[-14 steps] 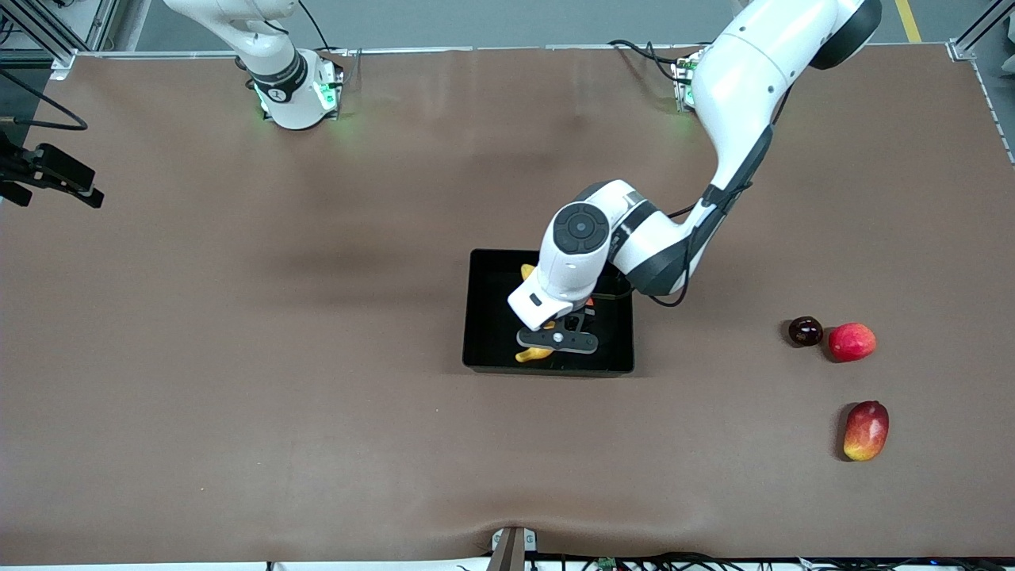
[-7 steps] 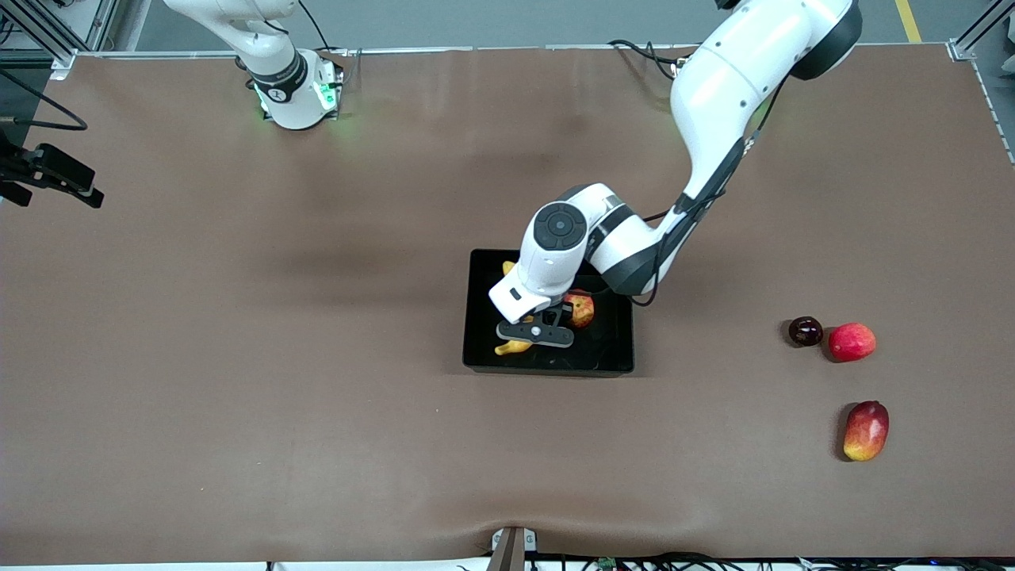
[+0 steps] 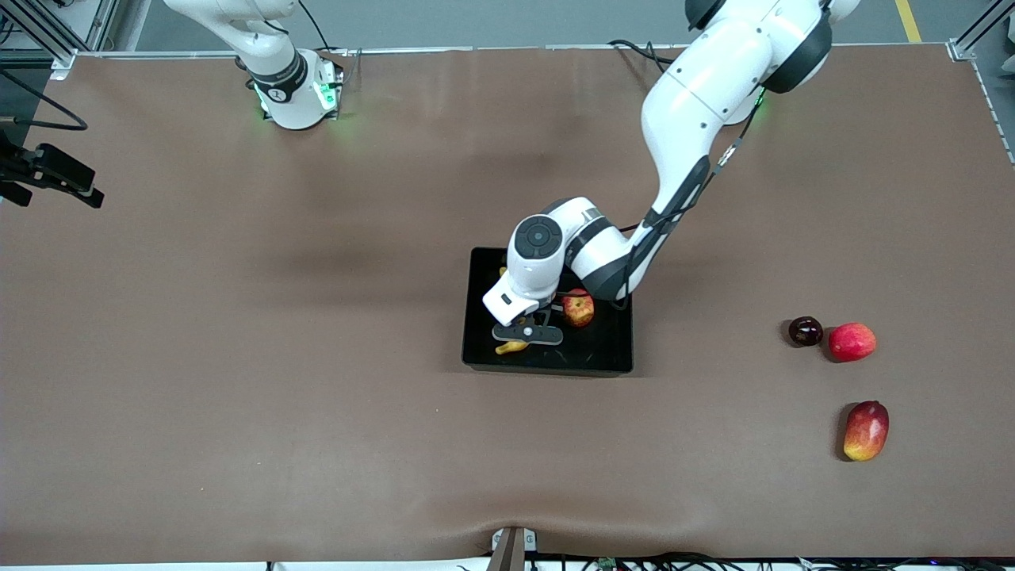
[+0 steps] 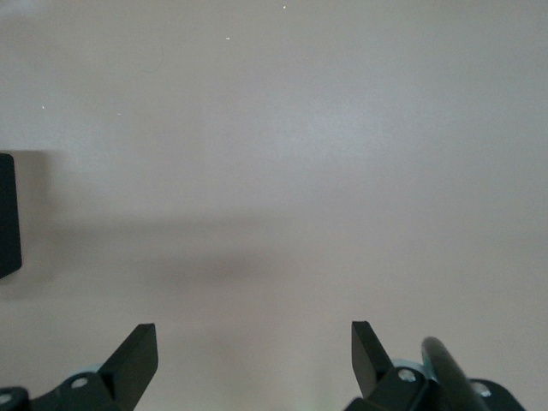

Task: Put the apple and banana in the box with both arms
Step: 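Carry the banana into the black box and open the left gripper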

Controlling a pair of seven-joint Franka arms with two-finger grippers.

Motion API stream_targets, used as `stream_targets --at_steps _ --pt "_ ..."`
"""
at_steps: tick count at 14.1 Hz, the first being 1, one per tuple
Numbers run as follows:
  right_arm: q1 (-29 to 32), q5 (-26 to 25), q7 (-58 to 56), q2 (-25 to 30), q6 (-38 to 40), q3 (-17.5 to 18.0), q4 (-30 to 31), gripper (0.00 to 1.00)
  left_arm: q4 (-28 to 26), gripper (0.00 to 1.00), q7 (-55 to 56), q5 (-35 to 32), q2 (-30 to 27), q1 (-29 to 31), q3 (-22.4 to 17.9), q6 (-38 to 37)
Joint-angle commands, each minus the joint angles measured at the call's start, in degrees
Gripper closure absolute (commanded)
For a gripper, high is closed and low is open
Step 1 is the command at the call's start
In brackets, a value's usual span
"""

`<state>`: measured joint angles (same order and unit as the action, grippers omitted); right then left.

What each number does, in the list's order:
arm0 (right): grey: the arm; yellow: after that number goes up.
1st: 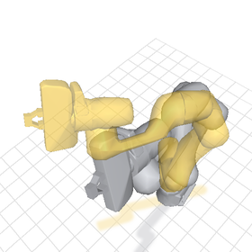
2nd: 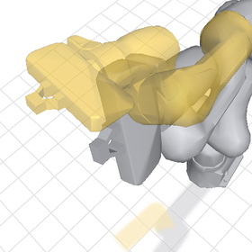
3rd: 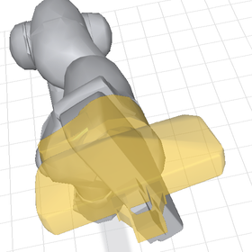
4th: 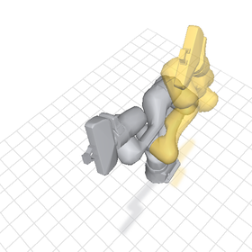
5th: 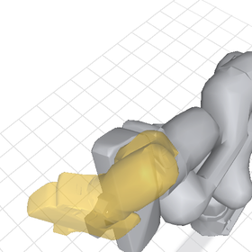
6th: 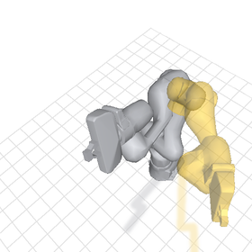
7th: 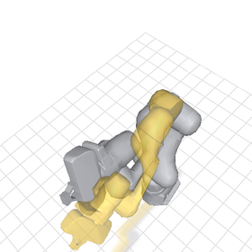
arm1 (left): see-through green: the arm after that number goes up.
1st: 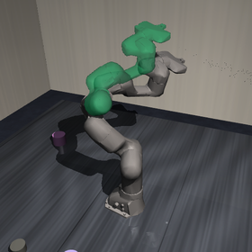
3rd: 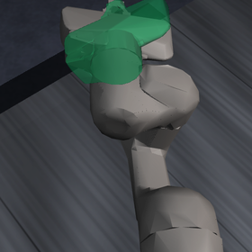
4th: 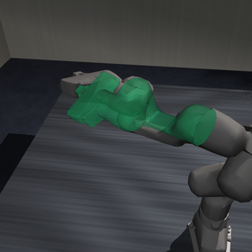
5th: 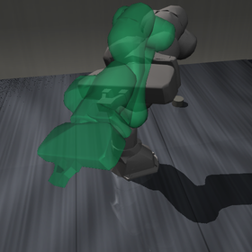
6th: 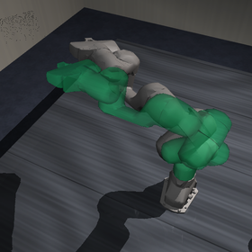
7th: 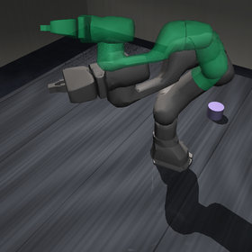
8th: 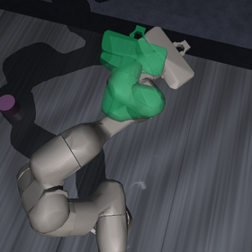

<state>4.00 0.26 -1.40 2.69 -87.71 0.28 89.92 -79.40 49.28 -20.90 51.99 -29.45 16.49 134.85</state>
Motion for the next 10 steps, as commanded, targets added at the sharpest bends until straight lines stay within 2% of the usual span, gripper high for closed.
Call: stream_targets --at_steps 1,2,4,6,8,10 --pt "0.66 -0.26 -0.62 -0.49 0.26 0.43 -1.06 0.00 1.26 0.48 2.05 -0.72 0.05 -0.70 -1.29 1.03" --pt "0.57 -0.43 -0.62 -0.49 0.26 0.43 -1.06 0.00 1.26 0.00 2.05 -0.72 -1.27 -0.35 -1.29 0.59" --pt "0.57 -0.43 -0.62 -0.49 0.26 0.43 -1.06 0.00 1.26 0.00 1.70 -0.64 -3.99 0.09 -1.81 -0.81" --pt "0.74 -0.34 -0.62 -0.49 0.35 0.43 -0.97 0.00 1.26 0.00 1.44 -0.46 -8.29 2.11 -1.90 -5.53" --pt "0.74 -0.26 -0.53 -0.49 0.44 0.43 -0.97 0.00 1.18 0.00 -1.79 -0.20 -14.43 6.66 -1.21 -12.21" --pt "0.74 -0.26 -0.53 -0.49 0.44 0.43 -0.97 0.00 0.82 0.00 -7.76 4.17 -19.54 10.89 -0.32 -16.96"
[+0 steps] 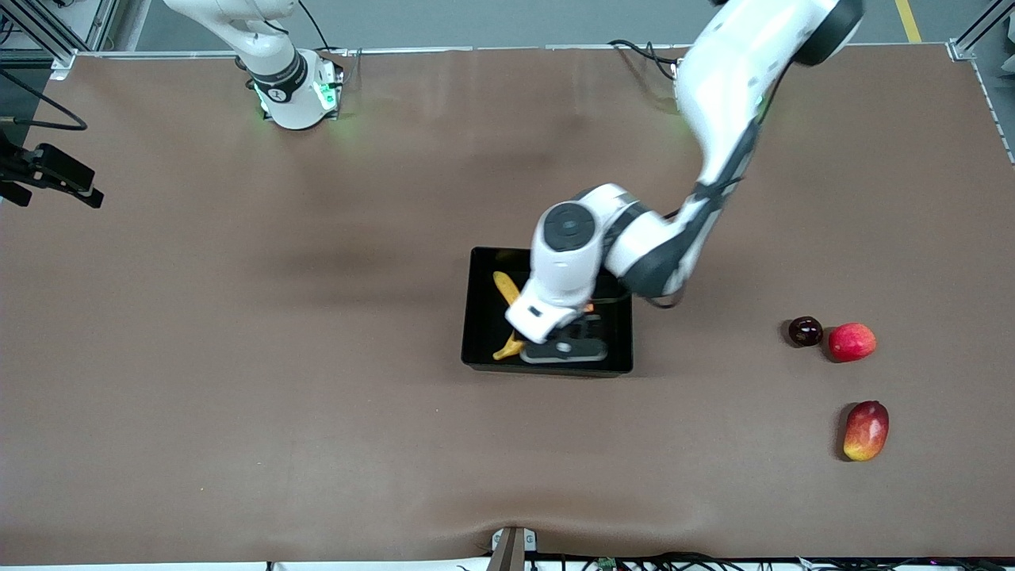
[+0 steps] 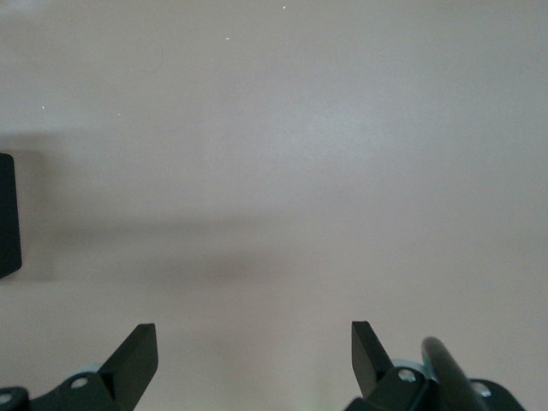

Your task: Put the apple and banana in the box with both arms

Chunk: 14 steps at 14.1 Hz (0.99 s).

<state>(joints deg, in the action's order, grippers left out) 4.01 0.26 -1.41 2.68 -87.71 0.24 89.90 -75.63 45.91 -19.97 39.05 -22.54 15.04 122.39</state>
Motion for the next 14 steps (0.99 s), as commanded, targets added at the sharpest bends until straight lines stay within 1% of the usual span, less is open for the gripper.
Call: stream_targets --at_steps 1,3,4,7,9,11,12,14 --pt "0.74 -0.26 -0.52 -0.48 0.35 0.46 -0.95 0.00 -3.03 0.00 -7.47 6.66 -8.79 6.86 1.22 -6.87" --pt "0.82 -0.26 -0.52 -0.48 0.52 0.46 -0.95 0.00 -3.21 0.00 -16.07 8.36 -12.66 11.79 1.22 -11.45" --pt "0.91 -0.26 -0.52 -0.48 0.52 0.38 -0.95 0.00 -3.12 0.00 -19.24 8.54 -13.90 14.34 1.31 -12.34" --pt "0.91 -0.26 -0.52 -0.48 0.52 0.38 -0.95 0.00 -3.20 0.00 -20.15 8.81 -16.46 16.73 0.52 -16.64" --pt "0.91 -0.26 -0.52 -0.48 0.52 0.38 -0.95 0.00 -3.73 0.00 -20.94 8.81 -17.33 20.24 1.04 -17.88" --pt "0.91 -0.26 -0.52 -0.48 0.61 0.38 -0.95 0.00 -3.73 0.00 -21.64 8.81 -19.00 22.26 1.05 -18.84" --pt "0.91 -0.26 -0.52 -0.48 0.61 0.38 -0.86 0.00 -3.73 0.00 -22.78 8.72 -19.79 23.06 1.05 -19.98" --pt "0.91 -0.26 -0.52 -0.48 0.52 0.38 -0.86 0.00 -3.91 0.00 -28.91 8.81 -21.46 25.33 0.96 -20.69"
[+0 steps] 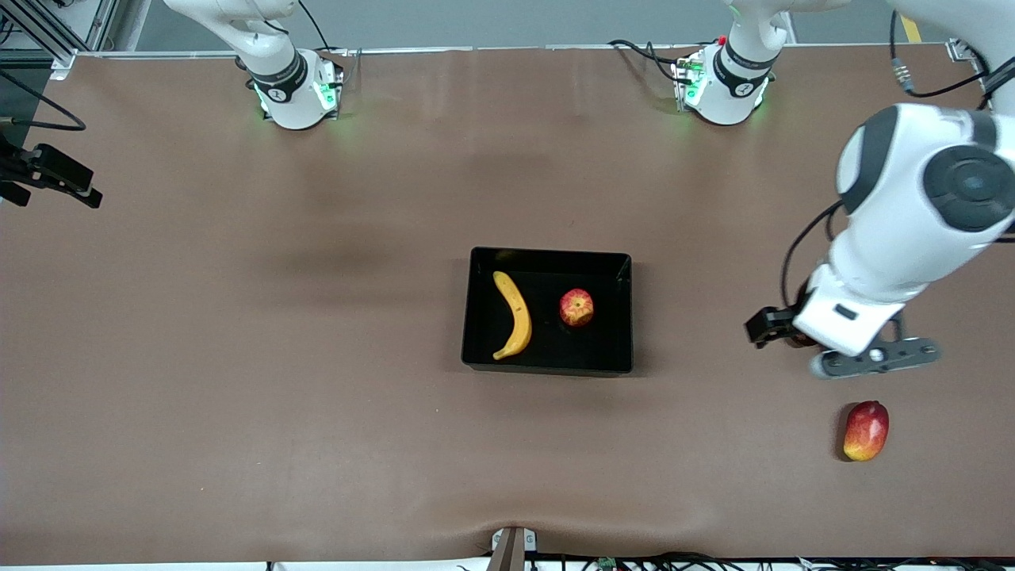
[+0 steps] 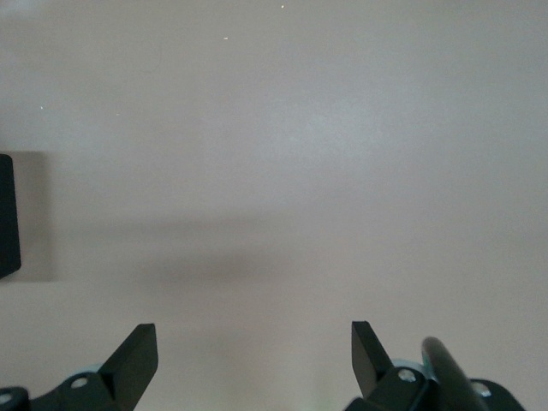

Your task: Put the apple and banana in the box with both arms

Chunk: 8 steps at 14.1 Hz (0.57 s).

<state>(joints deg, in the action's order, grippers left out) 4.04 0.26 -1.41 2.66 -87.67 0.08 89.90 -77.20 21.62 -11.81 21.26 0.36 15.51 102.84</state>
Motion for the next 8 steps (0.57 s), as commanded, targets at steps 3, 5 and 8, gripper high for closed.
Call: stream_targets --at_steps 3,5,8 --pt "0.88 -0.26 -0.52 -0.46 0.57 0.54 -0.86 0.00 -4.79 0.00 -9.83 1.08 -7.18 7.09 1.09 -3.53" --pt "0.88 -0.26 -0.52 -0.46 0.57 0.54 -0.86 0.00 -6.64 0.00 -10.90 1.70 -9.56 7.72 1.28 -3.70" --pt "0.88 -0.26 -0.52 -0.46 0.48 0.54 -0.86 0.00 -10.25 0.00 -15.02 1.70 -13.25 9.65 1.28 -2.92"
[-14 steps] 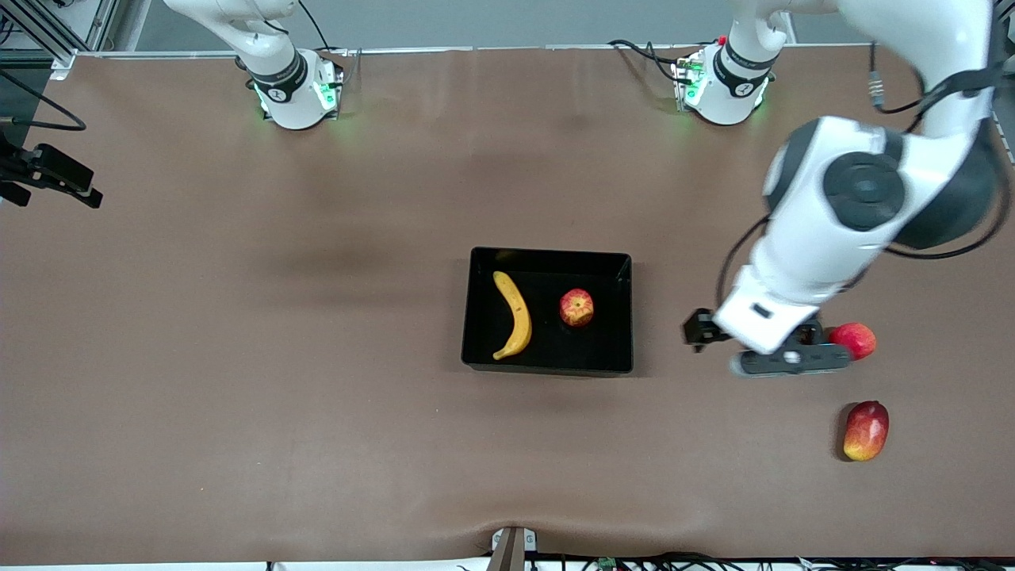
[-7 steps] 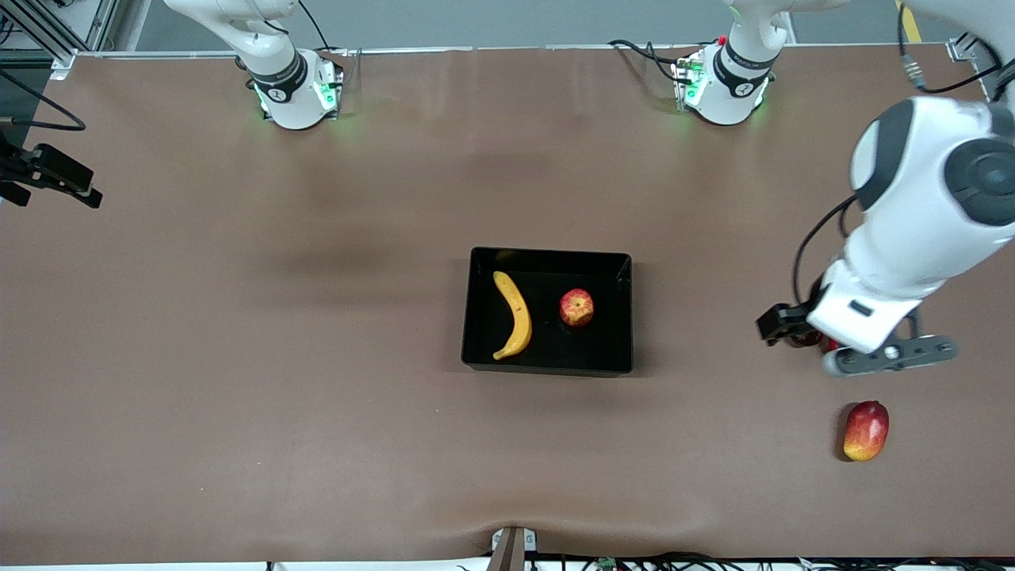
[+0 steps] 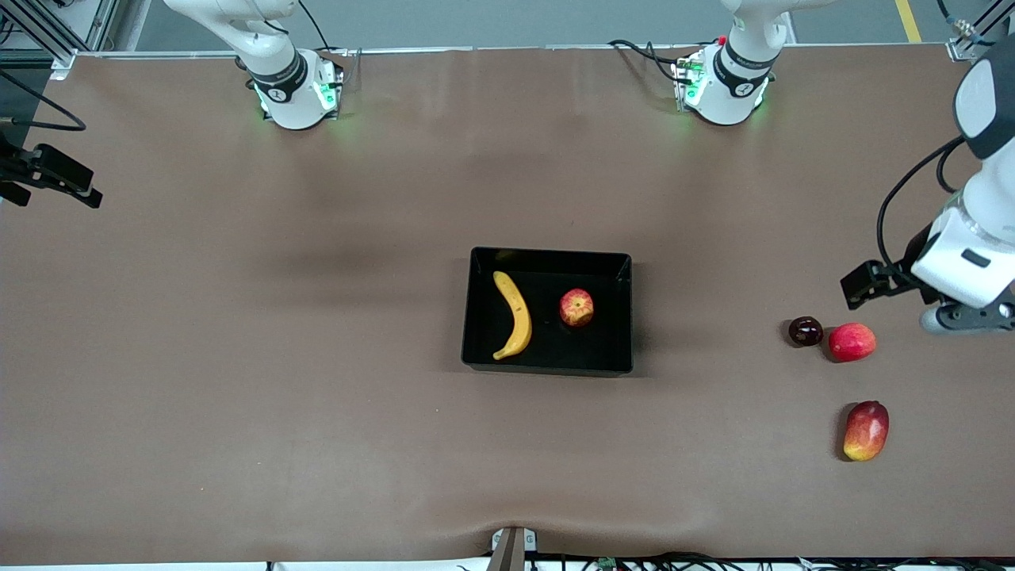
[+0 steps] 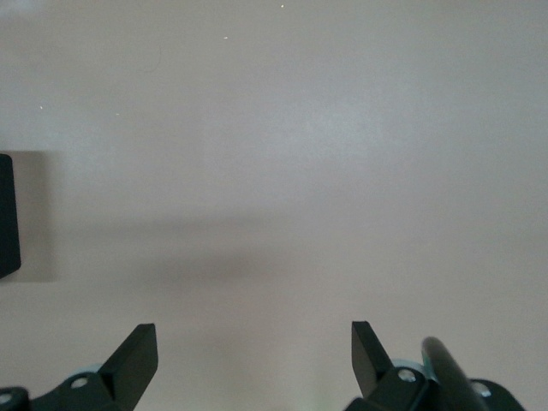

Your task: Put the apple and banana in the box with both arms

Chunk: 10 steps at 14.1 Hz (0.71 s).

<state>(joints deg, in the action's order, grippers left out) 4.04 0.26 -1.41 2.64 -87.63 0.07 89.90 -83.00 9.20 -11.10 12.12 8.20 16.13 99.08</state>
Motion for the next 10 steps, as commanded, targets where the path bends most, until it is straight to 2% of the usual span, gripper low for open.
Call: stream_targets --at_steps 1,7,8,10 --pt "0.88 -0.26 -0.52 -0.44 0.53 0.55 -0.86 0.00 -4.53 0.00 -3.39 1.08 -4.39 2.60 0.75 0.86" --pt "0.88 -0.26 -0.52 -0.44 0.44 0.55 -0.86 0.00 -8.39 0.00 -7.08 4.95 -9.74 3.76 0.05 0.59" --pt "0.79 -0.26 -0.52 -0.44 0.53 0.55 -0.86 0.00 -9.10 0.00 -7.26 5.04 -10.80 2.10 -1.26 0.59" --pt "0.79 -0.26 -0.52 -0.44 0.44 0.55 -0.86 0.00 -11.65 0.00 -7.26 5.04 -13.96 -5.17 -8.00 0.68"
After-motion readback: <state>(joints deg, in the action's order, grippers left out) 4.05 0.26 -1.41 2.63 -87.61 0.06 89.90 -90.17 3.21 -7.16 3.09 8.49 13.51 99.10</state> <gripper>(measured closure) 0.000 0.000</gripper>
